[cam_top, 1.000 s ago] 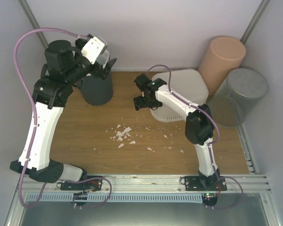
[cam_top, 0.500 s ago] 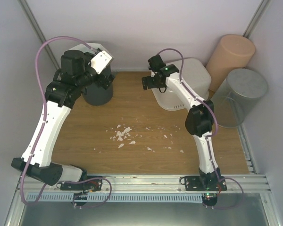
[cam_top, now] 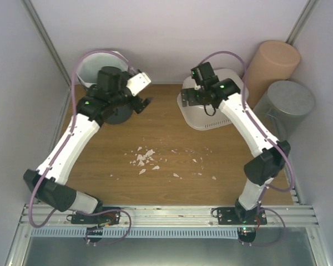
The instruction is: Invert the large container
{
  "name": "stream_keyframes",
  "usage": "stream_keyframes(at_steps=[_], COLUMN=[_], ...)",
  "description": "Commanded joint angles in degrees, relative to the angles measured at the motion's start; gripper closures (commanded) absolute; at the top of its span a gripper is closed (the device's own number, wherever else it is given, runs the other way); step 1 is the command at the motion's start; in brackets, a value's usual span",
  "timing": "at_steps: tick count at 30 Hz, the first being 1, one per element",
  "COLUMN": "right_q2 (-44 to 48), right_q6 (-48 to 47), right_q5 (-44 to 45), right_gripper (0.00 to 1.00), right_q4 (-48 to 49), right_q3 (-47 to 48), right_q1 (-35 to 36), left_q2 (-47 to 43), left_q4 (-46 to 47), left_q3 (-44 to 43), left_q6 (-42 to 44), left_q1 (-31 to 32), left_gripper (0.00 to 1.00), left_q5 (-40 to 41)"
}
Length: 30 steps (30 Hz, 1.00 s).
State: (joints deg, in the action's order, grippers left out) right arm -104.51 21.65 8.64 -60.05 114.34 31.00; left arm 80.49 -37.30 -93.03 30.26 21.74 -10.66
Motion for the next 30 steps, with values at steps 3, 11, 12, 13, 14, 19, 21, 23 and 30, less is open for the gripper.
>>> stream_keyframes(at_steps=[3,11,12,13,14,19,21,23,30], right_q2=[4.57,5.76,5.0,4.04,2.68,-5.43,-9.13,-12.34,-16.95], right_q6=[-1.22,-3.1,-3.3,-3.49,-3.53,-3.44,-3.13,-2.77,-0.78], right_q5=[4.17,7.31,7.55,7.65,7.61,7.0,7.49,7.61,7.8], right_gripper=[0.0,0.0,0.0,0.0,0.0,0.0,0.0,0.0,0.0], right_q4=[-2.79,7.5,8.71,9.79,10.74,15.31,15.23,15.21,15.72], right_q3=[-16.31,-31.08,-31.4,-31.37,-30.95,-27.26,-24.25,-21.65,-13.87], right_q1=[-3.05,-4.12,-4.18,-4.19,-4.2,-4.18,-4.19,-4.2,-4.19], left_q2=[4.21,4.13,3.99,3.81,3.69,2.63,2.29,2.01,2.28], left_q4=[10.15,13.19,13.29,13.24,13.0,12.4,12.16,12.14,12.34], left_q3=[3.66,7.18,7.63,7.84,7.88,8.05,8.12,8.34,7.69], left_q6=[-0.27,0.9,1.46,1.62,1.62,1.79,2.17,2.77,3.82], left_q1=[4.88,4.49,4.13,3.58,2.92,-0.14,-1.0,-1.78,-4.53], left_gripper=[0.01,0.01,0.01,0.01,0.01,0.01,0.01,0.01,0.01], left_q5=[3.64,9.45,10.04,11.41,11.9,11.52,11.45,11.49,11.7])
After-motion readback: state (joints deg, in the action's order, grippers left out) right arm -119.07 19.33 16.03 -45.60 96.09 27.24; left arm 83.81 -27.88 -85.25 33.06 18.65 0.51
